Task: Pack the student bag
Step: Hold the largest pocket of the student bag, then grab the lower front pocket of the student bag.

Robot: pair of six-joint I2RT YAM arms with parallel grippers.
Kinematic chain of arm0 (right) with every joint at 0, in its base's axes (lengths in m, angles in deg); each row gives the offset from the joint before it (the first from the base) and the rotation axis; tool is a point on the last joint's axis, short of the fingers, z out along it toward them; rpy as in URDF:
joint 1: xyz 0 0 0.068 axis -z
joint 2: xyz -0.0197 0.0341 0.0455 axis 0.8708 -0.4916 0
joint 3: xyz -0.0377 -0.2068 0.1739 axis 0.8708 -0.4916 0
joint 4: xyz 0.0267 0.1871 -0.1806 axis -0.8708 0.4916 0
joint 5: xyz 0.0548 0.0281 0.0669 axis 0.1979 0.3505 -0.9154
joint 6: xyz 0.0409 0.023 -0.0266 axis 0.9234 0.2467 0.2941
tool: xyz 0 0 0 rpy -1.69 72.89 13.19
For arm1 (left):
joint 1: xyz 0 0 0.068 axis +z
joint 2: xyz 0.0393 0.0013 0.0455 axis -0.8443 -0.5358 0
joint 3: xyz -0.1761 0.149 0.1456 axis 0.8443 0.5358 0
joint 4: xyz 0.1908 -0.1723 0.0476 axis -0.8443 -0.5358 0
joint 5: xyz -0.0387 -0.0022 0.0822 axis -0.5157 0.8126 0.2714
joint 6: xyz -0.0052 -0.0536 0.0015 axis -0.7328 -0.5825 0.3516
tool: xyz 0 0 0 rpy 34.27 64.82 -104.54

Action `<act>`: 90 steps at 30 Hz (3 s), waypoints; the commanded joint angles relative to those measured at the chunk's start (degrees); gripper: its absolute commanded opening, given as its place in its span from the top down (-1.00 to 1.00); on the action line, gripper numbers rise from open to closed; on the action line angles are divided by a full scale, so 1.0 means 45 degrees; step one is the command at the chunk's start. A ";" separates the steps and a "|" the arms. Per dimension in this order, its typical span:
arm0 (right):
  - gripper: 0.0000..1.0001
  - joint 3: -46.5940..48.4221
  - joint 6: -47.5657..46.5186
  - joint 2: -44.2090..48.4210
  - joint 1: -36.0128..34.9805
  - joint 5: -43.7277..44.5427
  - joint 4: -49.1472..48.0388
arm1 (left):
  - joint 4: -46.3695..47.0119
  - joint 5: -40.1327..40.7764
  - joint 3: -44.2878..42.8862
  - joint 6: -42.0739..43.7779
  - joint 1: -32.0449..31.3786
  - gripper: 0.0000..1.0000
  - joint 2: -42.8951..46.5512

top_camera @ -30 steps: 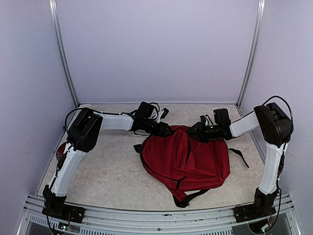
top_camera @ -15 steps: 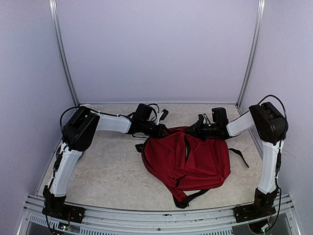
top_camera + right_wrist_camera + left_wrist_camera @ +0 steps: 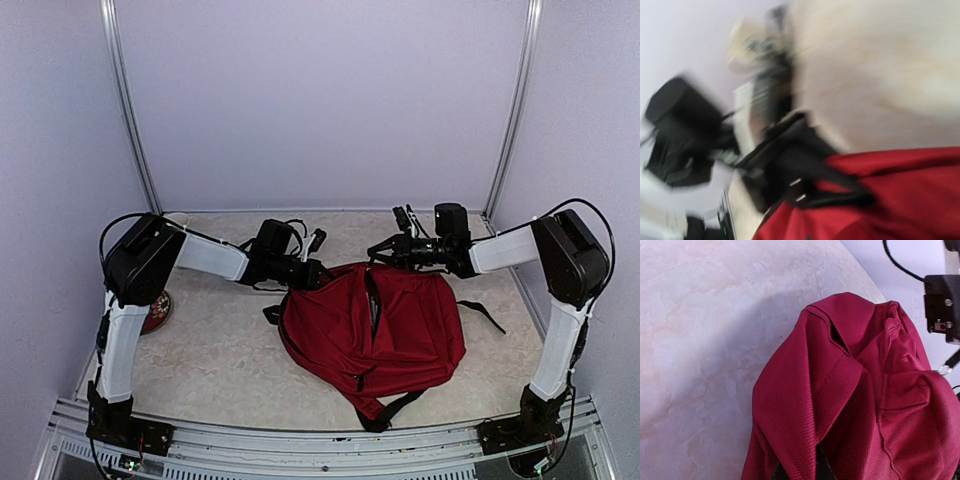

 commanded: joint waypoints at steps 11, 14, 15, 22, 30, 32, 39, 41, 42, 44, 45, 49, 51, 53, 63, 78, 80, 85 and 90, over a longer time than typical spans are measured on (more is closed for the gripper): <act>1.00 0.0111 -0.5990 0.1373 -0.1167 -0.0460 0.3462 | -0.2017 -0.2060 -0.4111 0.1139 0.0223 -0.98 -0.1111; 1.00 0.0227 -0.7240 0.1676 -0.1474 0.0465 0.4602 | -0.4971 -0.1965 -0.6528 0.2648 -0.0362 -0.98 -0.2564; 1.00 0.0077 -0.7437 0.1874 -0.1508 0.0692 0.4624 | -0.5342 -0.1872 -0.6729 0.3004 -0.0524 -0.98 -0.2758; 1.00 -0.0829 -0.8084 0.2751 -0.1538 0.1275 0.3737 | -0.5138 -0.1814 -0.6266 0.2900 -0.0412 -0.97 -0.2850; 1.00 -0.0181 -0.7712 0.2354 -0.1112 0.1626 0.3504 | -0.1845 -0.0548 0.2012 0.1759 0.0258 -0.59 0.2341; 1.00 -0.0089 -0.7735 0.1950 -0.1393 0.1330 0.3455 | -0.1187 -0.0387 0.4178 0.1498 0.0039 -0.60 0.3666; 1.00 -0.0224 -0.8834 0.1955 -0.2021 0.0274 0.3131 | -0.1970 0.1246 0.6625 0.1528 -0.1351 -0.96 0.8206; 1.00 -0.0388 -0.9330 0.2236 -0.2053 0.0213 0.3209 | -0.3029 0.1934 0.6056 0.1913 -0.1270 -0.98 0.9125; 1.00 -0.0488 -0.9576 0.2330 -0.2062 0.0121 0.3293 | -0.3614 0.2282 0.5628 0.2190 -0.1179 -0.98 0.9443; 1.00 -0.0575 -1.0002 0.2389 -0.2082 0.0033 0.3866 | -0.4225 0.2619 0.4821 0.2670 -0.0897 -0.98 0.9717; 1.00 -0.0585 -1.0141 0.2402 -0.2082 0.0038 0.4098 | -0.4230 0.2668 0.4482 0.2726 -0.0705 -0.98 0.9631; 1.00 -0.0863 -1.0072 0.2569 -0.2082 -0.0040 0.3919 | -0.4350 0.2171 0.2178 0.2715 -0.0156 -0.98 0.7262; 1.00 -0.0938 -0.9932 0.2702 -0.2083 -0.0034 0.3745 | -0.4840 0.1594 0.0674 0.2625 -0.0090 -0.98 0.4937; 1.00 -0.0971 -0.9903 0.2819 -0.2083 0.0014 0.3750 | -0.5555 0.1080 -0.0936 0.2588 -0.0086 -0.98 0.3063; 1.00 -0.1336 -1.0067 0.3205 -0.2083 0.0510 0.3862 | -0.6074 -0.0836 -0.2527 0.3437 -0.0979 -0.92 0.0533; 1.00 -0.1988 -1.0769 0.3815 -0.2957 0.1687 0.5651 | -0.2872 0.0188 -0.0586 0.0879 0.0679 1.00 0.1265; 1.00 -0.2626 -1.0542 0.4250 -0.3280 0.2027 0.5802 | -0.3017 0.0685 -0.0766 0.1133 0.1029 1.00 0.1235; 1.00 -0.4068 -0.9463 0.5489 -0.4294 0.2385 0.6187 | -0.3463 0.1287 -0.1160 0.1840 0.1421 1.00 0.1141; 1.00 -0.5025 -0.8329 0.7026 -0.4987 0.3268 0.7327 | -0.3857 0.2079 -0.1584 0.2584 0.1679 1.00 0.0976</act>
